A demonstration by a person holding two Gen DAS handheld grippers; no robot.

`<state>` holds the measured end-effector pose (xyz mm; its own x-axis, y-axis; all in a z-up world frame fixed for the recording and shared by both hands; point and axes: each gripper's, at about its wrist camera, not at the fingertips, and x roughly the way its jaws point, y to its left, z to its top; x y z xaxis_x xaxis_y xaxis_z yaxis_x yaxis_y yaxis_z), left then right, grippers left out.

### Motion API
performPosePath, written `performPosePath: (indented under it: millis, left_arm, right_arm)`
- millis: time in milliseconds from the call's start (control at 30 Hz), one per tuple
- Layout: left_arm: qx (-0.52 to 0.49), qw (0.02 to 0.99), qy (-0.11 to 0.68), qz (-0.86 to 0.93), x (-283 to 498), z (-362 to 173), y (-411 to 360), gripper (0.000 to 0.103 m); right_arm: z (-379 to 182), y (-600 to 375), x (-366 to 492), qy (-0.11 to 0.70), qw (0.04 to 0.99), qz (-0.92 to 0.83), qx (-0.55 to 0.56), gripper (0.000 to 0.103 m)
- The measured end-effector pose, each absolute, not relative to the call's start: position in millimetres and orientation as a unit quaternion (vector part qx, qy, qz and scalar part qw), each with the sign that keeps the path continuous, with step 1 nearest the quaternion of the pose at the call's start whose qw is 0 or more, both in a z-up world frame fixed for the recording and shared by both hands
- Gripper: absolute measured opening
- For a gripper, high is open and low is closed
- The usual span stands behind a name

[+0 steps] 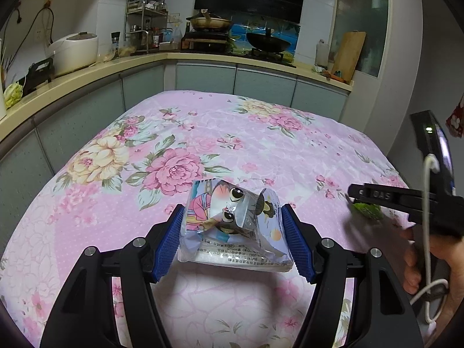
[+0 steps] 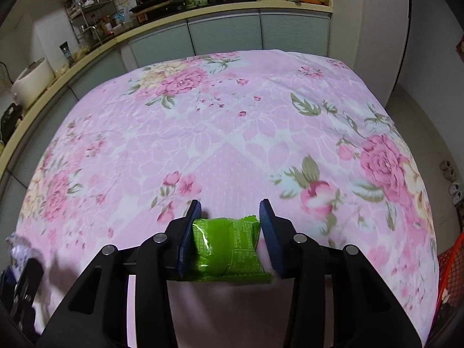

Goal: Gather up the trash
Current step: 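Grasp the green snack packet with the right tool while the left tool holds the wrapper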

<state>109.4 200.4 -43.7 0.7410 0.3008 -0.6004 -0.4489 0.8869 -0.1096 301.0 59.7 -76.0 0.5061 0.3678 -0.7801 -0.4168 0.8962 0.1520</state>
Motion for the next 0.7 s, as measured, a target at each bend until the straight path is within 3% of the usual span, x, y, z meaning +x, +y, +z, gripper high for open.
performPosePath:
  millis: [167,233,700]
  left_arm:
    - [-0.117,0.925,0.3,0.201,109.4,-42.6,194.0,0.064]
    - [-0.114,0.926,0.3,0.199,109.1,-41.9,191.6,0.064]
    - [-0.093,0.932,0.298,0.186,107.6,-33.3,165.6,0.064]
  right_arm:
    - [-63.8,44.3,284.5,0.432,0.87,0.239,-0.014,0.034]
    - [-60.7,39.4,278.8,0.431,0.868,0.245,-0.011,0.021]
    - [-49.0,-0.4,243.8,0.412,0.874,0.26,-0.001,0.016]
